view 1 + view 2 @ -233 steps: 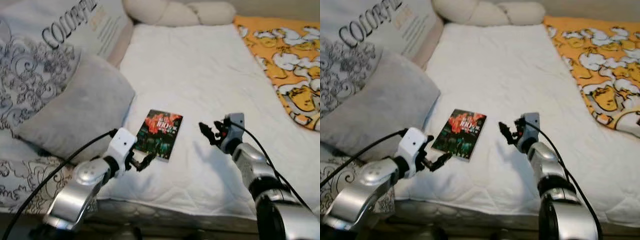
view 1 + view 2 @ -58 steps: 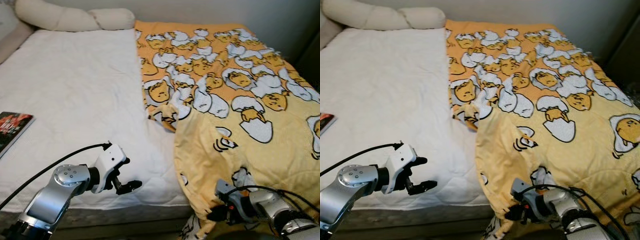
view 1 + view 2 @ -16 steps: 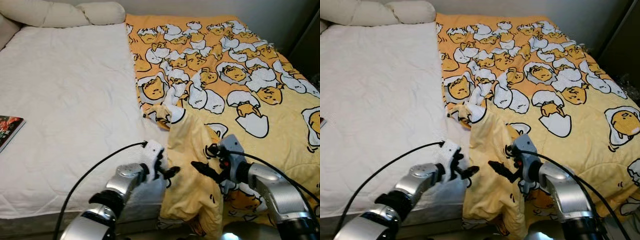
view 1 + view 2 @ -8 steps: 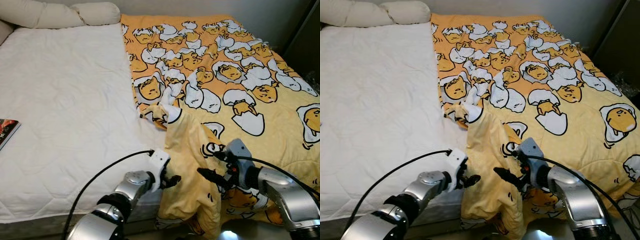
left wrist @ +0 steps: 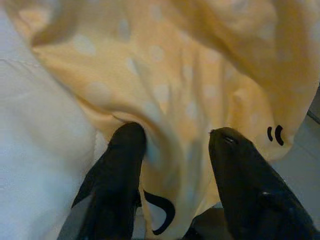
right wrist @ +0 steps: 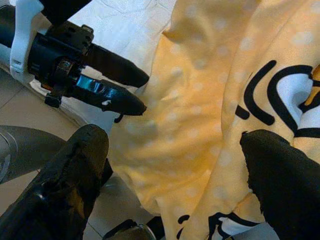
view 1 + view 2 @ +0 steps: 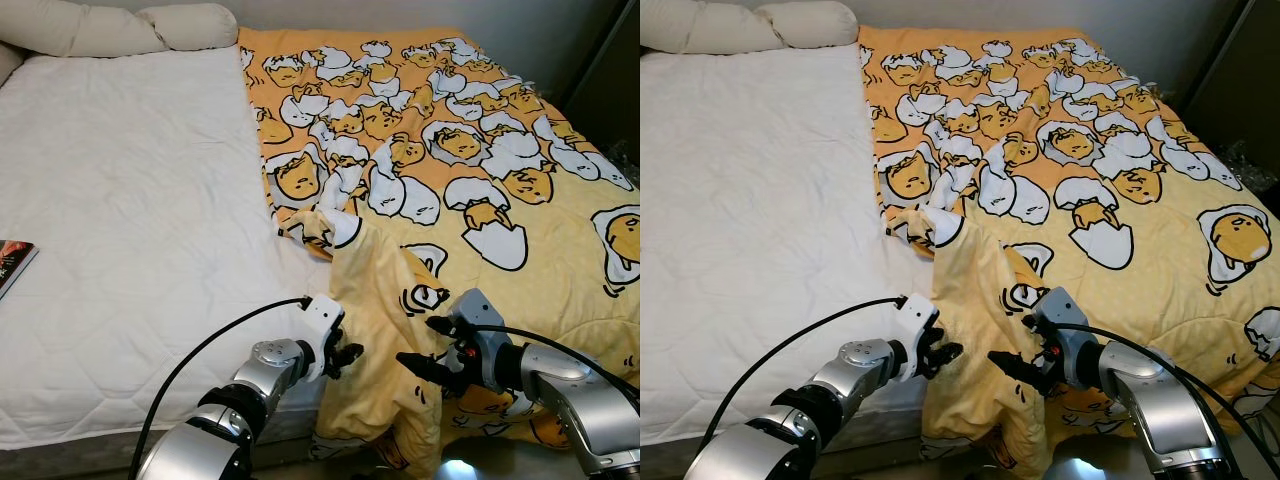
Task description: Clean up the room
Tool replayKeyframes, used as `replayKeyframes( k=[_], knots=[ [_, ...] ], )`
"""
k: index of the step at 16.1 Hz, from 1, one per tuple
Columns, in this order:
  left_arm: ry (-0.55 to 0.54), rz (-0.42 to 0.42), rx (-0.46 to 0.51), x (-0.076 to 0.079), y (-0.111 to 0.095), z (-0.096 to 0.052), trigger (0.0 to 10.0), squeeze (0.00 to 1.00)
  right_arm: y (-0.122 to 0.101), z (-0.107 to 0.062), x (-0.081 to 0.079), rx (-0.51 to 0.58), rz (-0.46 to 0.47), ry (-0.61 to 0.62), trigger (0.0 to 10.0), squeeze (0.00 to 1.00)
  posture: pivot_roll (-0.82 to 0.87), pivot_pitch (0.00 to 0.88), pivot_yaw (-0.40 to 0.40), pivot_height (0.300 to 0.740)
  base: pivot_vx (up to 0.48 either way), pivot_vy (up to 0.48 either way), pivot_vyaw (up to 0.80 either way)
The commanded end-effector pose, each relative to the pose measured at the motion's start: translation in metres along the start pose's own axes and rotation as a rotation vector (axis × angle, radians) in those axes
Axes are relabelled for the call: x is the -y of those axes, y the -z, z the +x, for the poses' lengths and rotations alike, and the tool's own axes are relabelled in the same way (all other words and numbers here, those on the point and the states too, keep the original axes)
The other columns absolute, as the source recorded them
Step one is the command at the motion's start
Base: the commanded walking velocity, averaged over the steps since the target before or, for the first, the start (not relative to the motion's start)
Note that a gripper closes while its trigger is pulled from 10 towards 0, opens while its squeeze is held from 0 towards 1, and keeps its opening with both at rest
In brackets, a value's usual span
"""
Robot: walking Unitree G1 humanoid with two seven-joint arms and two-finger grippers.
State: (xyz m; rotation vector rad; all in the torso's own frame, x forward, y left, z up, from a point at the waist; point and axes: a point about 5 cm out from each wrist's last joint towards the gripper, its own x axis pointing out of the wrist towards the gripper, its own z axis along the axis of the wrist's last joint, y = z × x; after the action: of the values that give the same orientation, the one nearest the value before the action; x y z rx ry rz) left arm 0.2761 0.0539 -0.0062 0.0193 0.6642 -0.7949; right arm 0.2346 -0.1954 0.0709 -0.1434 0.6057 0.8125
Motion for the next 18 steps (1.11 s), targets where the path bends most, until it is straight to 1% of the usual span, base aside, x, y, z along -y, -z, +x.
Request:
replayKeyframes(
  k=[1, 5, 8, 10, 13, 14, 15, 16, 18],
  knots=[
    [0.009, 0.012, 0.0, 0.0, -0.003, 0.001, 0.0, 0.0, -0.001, -0.002, 0.002, 0.004, -0.014, 0.013, 10.0, 0.0, -0.26, 0.038, -0.014, 0.74, 0.0, 0.0, 0.0],
    [0.013, -0.005, 0.013, -0.003, -0.004, -0.001, 0.0, 0.0, -0.001, -0.002, 0.002, 0.008, -0.019, 0.026, 10.0, 0.0, -0.26, 0.037, -0.01, 0.74, 0.0, 0.0, 0.0],
    [0.037, -0.019, 0.019, -0.005, -0.001, -0.004, 0.0, 0.0, -0.002, -0.002, 0.006, 0.013, -0.03, 0.063, 10.0, 0.0, -0.26, 0.036, -0.012, 0.74, 0.0, 0.0, 0.0],
    [0.048, -0.007, 0.027, -0.008, 0.0, -0.007, 0.0, 0.0, -0.002, -0.001, 0.006, 0.017, -0.032, 0.071, 10.0, 0.0, -0.26, 0.037, -0.011, 0.74, 0.0, 0.0, 0.0],
    [0.104, 0.036, 0.058, -0.013, 0.0, -0.015, 0.0, 0.0, -0.002, -0.001, 0.006, 0.02, -0.036, 0.081, 10.0, 0.0, -0.25, 0.037, -0.011, 0.74, 0.0, 0.0, 0.0],
    [0.119, 0.062, 0.07, -0.018, 0.002, -0.022, 0.0, 0.0, -0.002, -0.001, 0.005, 0.023, -0.034, 0.085, 10.0, 0.0, -0.24, 0.036, -0.009, 0.74, 0.0, 0.0, 0.0],
    [0.123, 0.121, 0.08, -0.025, 0.003, -0.033, 0.0, 0.0, -0.002, -0.001, 0.005, 0.026, -0.032, 0.09, 10.0, 0.0, -0.24, 0.036, -0.009, 0.74, 0.0, 0.0, 0.0],
    [0.133, 0.161, 0.104, -0.027, 0.002, -0.046, 0.0, 0.0, -0.001, -0.002, 0.006, 0.026, -0.027, 0.097, 10.0, 0.0, -0.23, 0.035, -0.011, 0.74, 0.0, 0.0, 0.0],
    [0.142, 0.177, 0.122, -0.025, 0.001, -0.058, 0.0, 0.0, 0.001, -0.002, 0.005, 0.024, -0.022, 0.102, 10.0, 0.0, -0.22, 0.032, -0.011, 0.74, 0.0, 0.0, 0.0]
  ],
)
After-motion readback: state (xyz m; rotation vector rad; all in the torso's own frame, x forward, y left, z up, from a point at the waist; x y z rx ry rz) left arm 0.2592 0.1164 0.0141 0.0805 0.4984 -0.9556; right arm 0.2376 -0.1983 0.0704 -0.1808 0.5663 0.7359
